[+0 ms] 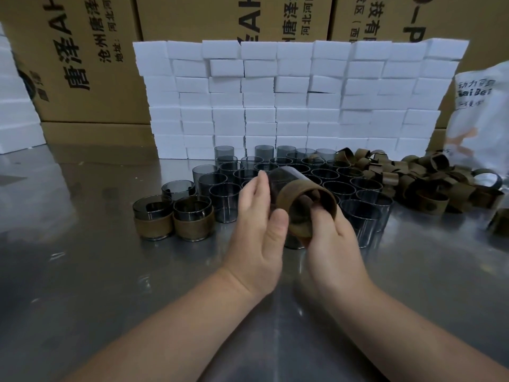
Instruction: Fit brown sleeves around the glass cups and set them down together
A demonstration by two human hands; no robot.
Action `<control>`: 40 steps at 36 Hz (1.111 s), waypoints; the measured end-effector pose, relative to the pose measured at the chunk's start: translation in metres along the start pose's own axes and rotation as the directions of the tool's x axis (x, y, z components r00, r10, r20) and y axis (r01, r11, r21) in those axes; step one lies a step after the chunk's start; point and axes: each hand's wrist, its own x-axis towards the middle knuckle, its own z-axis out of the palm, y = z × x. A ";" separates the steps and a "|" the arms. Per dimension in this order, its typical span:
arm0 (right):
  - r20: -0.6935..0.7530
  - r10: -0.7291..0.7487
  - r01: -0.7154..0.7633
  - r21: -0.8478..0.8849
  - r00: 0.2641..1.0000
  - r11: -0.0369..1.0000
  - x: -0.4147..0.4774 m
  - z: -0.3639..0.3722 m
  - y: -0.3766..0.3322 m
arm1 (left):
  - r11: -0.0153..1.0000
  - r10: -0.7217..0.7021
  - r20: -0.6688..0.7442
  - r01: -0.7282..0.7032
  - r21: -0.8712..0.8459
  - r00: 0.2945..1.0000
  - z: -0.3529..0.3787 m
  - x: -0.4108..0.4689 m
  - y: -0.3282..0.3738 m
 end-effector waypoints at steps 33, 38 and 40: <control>0.095 -0.019 0.008 0.110 0.995 0.994 0.004 0.000 0.003 | 0.996 -0.081 -0.201 0.084 0.008 0.976 -0.002 0.010 -0.004; 0.097 -0.031 0.021 0.098 0.995 0.995 0.003 -0.003 0.001 | 0.998 -0.044 -0.198 0.054 0.044 0.979 -0.005 0.009 -0.005; 0.096 -0.035 0.027 0.086 0.995 0.996 0.003 -0.003 0.000 | 0.998 -0.050 -0.202 0.059 0.038 0.978 -0.006 0.010 -0.004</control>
